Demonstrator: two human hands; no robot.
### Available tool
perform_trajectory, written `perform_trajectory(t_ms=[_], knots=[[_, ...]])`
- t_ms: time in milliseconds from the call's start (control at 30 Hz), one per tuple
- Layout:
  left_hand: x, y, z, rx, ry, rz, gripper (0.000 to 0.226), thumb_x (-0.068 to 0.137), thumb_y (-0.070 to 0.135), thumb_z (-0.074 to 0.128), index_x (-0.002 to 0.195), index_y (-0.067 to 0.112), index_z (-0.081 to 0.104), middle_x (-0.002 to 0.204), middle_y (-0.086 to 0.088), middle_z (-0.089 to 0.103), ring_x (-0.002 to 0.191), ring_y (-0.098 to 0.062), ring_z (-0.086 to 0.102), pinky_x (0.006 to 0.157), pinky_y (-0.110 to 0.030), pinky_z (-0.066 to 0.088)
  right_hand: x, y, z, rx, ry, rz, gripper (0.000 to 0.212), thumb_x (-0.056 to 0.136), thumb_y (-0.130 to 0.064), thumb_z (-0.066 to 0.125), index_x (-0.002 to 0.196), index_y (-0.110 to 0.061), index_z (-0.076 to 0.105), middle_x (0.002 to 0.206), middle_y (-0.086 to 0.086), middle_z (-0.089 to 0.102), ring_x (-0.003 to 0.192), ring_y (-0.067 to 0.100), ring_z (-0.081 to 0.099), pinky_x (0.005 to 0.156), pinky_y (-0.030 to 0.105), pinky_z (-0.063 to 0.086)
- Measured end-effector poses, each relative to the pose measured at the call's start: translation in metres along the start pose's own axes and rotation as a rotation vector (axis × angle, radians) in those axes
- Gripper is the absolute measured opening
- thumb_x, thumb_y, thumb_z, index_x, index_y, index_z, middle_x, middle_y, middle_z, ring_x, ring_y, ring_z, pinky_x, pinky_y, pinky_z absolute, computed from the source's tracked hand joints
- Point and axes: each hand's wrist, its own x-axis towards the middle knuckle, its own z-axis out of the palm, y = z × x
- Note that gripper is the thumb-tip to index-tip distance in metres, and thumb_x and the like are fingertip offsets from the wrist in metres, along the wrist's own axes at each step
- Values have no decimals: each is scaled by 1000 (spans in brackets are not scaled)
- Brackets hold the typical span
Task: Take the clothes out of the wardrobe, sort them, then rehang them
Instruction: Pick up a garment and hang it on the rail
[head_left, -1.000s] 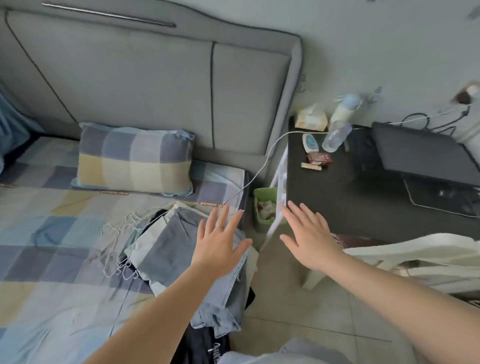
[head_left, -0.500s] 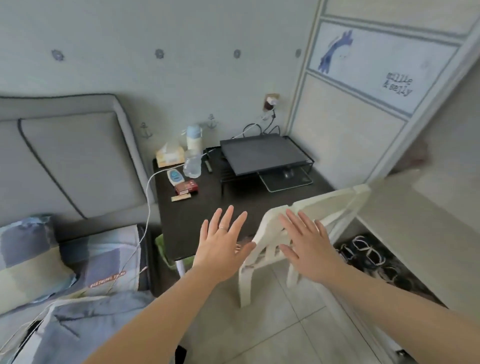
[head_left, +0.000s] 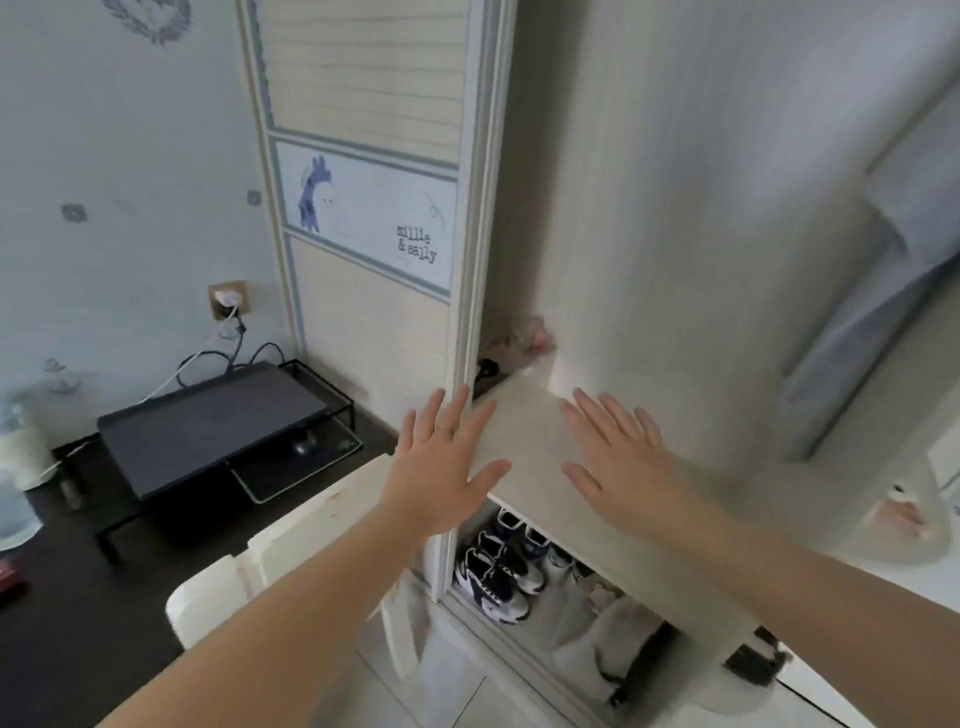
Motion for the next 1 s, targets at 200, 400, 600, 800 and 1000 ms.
perform_trajectory(t_ms=[200,400,600,800,1000], knots=[[130,65,-27,-4,129,228,73,93,72,24,157,41,7,168,4,-1,154,-25,-8,123,-50,1,33,88,-74,-129,136,127,67,98,-50,34,156,-26,10,164,-4,9,149,23,9,117,50,10],[250,110,-73,-29,259,426,73,95,71,24,158,39,6,168,4,-6,153,-23,-12,123,-52,-1,77,146,-152,-295,291,245,69,97,-53,33,156,-25,11,164,-3,6,150,23,8,119,50,10],[358,154,-135,-97,380,588,73,94,71,25,158,41,4,167,7,-8,153,-20,-11,123,-47,0,124,182,-250,-414,468,336,69,96,-52,39,156,-27,14,164,-5,11,149,22,12,118,51,15],[447,196,-177,-210,434,762,70,95,69,29,156,46,3,167,12,-8,152,-14,-14,123,-43,-4,165,211,-341,-514,609,493,68,97,-51,36,156,-27,12,163,-6,13,149,19,11,117,48,15],[491,264,-190,-602,170,806,71,94,68,39,156,45,11,167,10,4,153,-13,-1,122,-39,8,179,247,-415,-527,686,686,66,97,-50,41,154,-29,15,160,-9,21,146,18,17,113,48,22]])
